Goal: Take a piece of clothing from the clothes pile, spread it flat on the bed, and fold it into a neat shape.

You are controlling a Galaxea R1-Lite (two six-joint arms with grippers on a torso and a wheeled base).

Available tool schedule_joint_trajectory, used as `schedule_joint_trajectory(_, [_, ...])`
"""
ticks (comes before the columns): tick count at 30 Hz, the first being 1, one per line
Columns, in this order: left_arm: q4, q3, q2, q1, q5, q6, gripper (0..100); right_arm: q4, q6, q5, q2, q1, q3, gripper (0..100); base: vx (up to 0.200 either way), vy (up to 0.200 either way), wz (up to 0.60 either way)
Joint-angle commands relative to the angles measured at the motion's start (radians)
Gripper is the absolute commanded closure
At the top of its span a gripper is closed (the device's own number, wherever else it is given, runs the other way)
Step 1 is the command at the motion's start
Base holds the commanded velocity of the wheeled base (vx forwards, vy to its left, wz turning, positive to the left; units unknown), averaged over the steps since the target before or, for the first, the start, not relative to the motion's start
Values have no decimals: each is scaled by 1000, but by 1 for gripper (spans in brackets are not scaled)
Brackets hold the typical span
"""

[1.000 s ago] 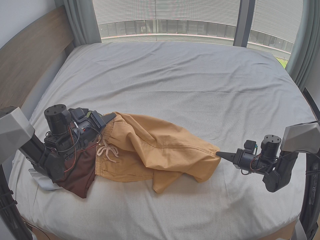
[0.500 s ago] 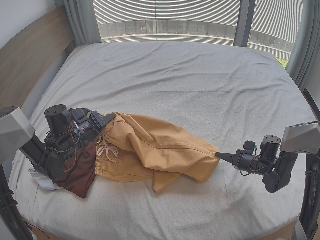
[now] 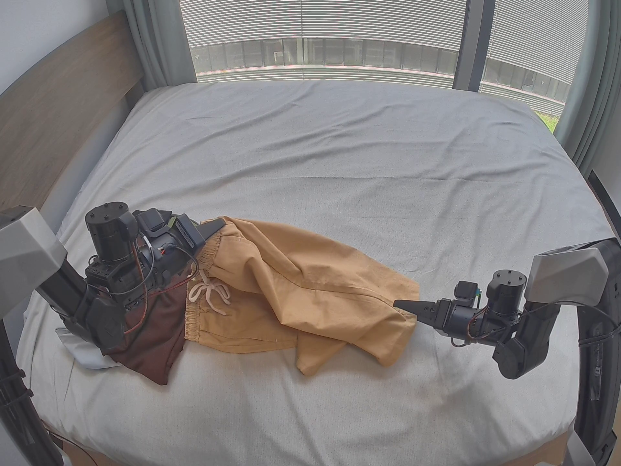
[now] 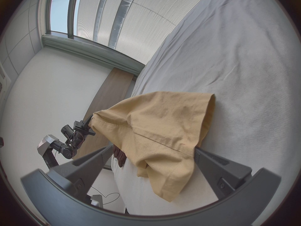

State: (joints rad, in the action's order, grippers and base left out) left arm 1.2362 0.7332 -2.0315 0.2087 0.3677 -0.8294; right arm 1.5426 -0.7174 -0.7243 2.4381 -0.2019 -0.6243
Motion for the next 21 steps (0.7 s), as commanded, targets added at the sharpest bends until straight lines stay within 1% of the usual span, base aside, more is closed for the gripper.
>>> schedule_joint_trajectory(1, [0,0,0,0,0,-1,100,1,1,2,62,-28,-32,0,0,0,0])
schedule_joint_trajectory(7, [0,0,0,0,2,-2,100,2,3,25,91,-51,-72,0,0,0,0])
schedule_joint_trajectory(10, [0,0,0,0,2,-2,100,4,4,59,99,-67,-97,0,0,0,0])
schedule_joint_trajectory(21, [17,-1,-9,0,2,-2,100,5,1,63,39,-88,-86,0,0,0,0])
